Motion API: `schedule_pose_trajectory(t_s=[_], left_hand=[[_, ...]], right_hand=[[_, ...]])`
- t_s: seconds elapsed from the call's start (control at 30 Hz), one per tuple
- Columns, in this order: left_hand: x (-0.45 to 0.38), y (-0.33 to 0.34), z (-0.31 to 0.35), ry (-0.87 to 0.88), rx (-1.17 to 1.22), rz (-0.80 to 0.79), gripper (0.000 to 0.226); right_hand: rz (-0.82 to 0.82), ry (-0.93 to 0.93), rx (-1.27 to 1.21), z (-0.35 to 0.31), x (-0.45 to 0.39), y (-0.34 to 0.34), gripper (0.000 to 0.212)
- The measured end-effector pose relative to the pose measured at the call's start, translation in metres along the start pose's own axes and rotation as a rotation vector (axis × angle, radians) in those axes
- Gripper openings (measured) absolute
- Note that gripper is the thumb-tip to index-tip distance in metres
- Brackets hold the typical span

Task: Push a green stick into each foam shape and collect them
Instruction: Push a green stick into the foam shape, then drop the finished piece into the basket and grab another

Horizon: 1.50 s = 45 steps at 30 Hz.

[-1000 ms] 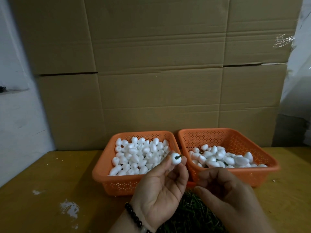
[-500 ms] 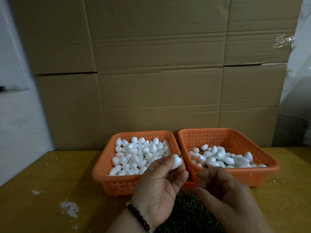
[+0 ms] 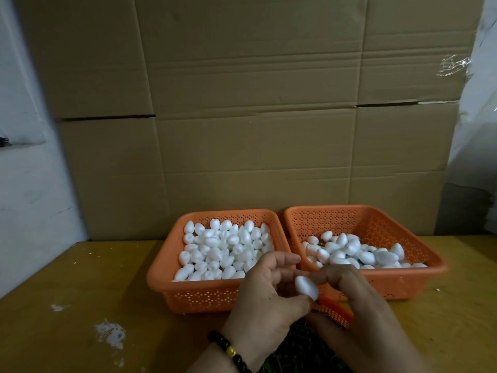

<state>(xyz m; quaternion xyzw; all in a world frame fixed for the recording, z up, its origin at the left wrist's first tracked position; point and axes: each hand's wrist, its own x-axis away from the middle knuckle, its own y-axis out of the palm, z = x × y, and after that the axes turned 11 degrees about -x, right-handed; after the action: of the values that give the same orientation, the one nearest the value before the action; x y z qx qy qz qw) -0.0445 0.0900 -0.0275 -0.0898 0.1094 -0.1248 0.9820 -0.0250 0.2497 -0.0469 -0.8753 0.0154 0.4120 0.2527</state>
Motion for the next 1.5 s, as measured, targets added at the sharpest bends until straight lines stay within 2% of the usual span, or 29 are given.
schedule_pose_trajectory(t_s=[0.2,0.33,0.4,0.47,0.6,0.77,0.83,0.9,1.03,1.1,1.17,1.23,1.3,1.4,1.47,1.5], left_hand=[[-0.001,0.001,-0.004,-0.017,-0.016,-0.080,0.053],[-0.001,-0.001,-0.001,-0.048,0.020,-0.023,0.064],[-0.001,-0.005,0.002,-0.055,0.012,0.036,0.047],[-0.003,-0.009,0.004,-0.067,0.015,0.075,0.032],[-0.003,-0.010,0.004,-0.074,-0.028,0.111,0.027],[-0.002,-0.001,-0.002,-0.073,-0.086,0.073,0.031],[-0.002,0.001,-0.003,-0.063,-0.104,0.066,0.033],[-0.002,0.000,-0.003,-0.058,-0.114,0.066,0.033],[-0.005,-0.008,-0.001,-0.048,-0.138,0.092,0.027],[-0.010,-0.018,0.004,-0.044,-0.137,0.115,0.024],[-0.018,-0.033,0.009,-0.038,-0.162,0.146,0.023],[-0.032,-0.051,0.011,-0.027,-0.289,0.170,0.023],[-0.048,-0.069,0.010,-0.046,-0.442,0.149,0.020],[-0.072,-0.088,0.004,-0.140,-0.684,0.011,0.018],[-0.085,-0.091,-0.001,-0.217,-0.817,-0.117,0.023],[-0.091,-0.090,-0.003,-0.250,-0.879,-0.190,0.029]], right_hand=[[0.012,0.000,0.037,0.001,0.000,0.000,0.048],[0.035,0.117,-0.041,0.001,-0.011,-0.006,0.024],[-0.005,0.226,-0.034,0.009,-0.024,-0.013,0.016],[-0.047,0.304,0.099,0.024,-0.040,-0.021,0.015],[-0.177,0.401,0.369,0.054,-0.072,-0.032,0.021],[-0.398,0.448,0.450,0.077,-0.091,-0.028,0.023],[-0.422,0.448,0.495,0.082,-0.096,-0.025,0.022],[-0.412,0.425,0.611,0.087,-0.101,-0.026,0.022],[-0.265,0.355,0.833,0.094,-0.106,-0.036,0.041],[-0.147,0.287,0.774,0.085,-0.104,-0.039,0.038],[-0.008,0.196,0.606,0.066,-0.095,-0.038,0.026],[0.015,0.110,0.443,0.041,-0.079,-0.035,0.018],[-0.132,0.070,0.323,0.017,-0.055,-0.030,0.024],[-0.490,0.160,0.318,-0.005,-0.022,-0.018,0.017],[-0.654,0.188,0.387,-0.008,-0.004,-0.008,0.039],[-0.716,0.216,0.393,-0.010,0.001,-0.003,0.043]])
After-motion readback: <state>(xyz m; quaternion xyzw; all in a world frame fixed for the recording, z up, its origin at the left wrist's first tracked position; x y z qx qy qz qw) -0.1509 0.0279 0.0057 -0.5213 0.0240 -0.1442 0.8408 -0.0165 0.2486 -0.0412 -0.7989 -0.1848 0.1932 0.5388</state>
